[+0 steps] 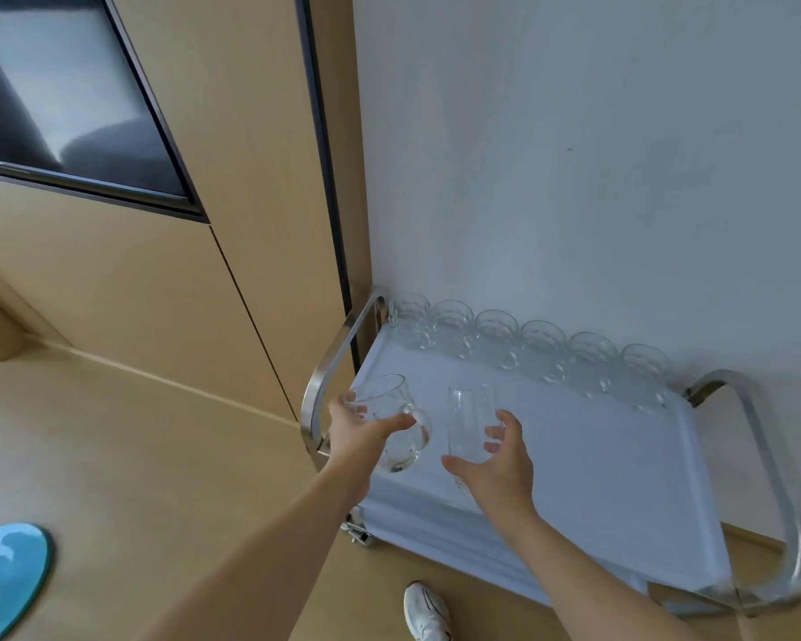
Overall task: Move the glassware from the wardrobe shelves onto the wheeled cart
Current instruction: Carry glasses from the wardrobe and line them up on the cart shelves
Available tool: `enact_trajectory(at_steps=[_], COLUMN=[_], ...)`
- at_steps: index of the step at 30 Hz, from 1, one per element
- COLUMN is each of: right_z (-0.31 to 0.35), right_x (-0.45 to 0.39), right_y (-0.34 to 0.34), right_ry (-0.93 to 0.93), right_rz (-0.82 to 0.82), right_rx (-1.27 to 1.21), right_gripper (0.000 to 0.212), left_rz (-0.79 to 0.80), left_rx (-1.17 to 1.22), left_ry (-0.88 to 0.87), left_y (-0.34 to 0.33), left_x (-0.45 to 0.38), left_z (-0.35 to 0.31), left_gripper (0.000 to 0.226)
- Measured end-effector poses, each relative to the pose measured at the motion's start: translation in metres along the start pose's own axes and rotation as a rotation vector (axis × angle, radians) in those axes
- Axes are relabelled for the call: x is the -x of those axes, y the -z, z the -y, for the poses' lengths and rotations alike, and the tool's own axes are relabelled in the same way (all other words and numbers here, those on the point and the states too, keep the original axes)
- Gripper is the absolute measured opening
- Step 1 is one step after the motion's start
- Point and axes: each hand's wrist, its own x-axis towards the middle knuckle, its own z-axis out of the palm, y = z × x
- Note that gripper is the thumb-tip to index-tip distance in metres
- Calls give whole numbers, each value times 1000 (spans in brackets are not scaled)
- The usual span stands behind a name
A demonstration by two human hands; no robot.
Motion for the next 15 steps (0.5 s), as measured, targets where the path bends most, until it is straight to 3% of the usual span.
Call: enact_trajectory(at_steps=[9,15], right_z=[-2,-6], right_x=[-82,-125], right_y=[-17,-34], right_ry=[-32,-30], right_rz=[10,42], right_rx=[-61,-31], right_gripper=[101,103], left_rz=[-116,-190], left_rx=[-147,-389], left_ry=[-79,-93], left_y=[-31,-52], left_x=[-69,-116], left_z=[-12,-17], left_gripper=[100,107])
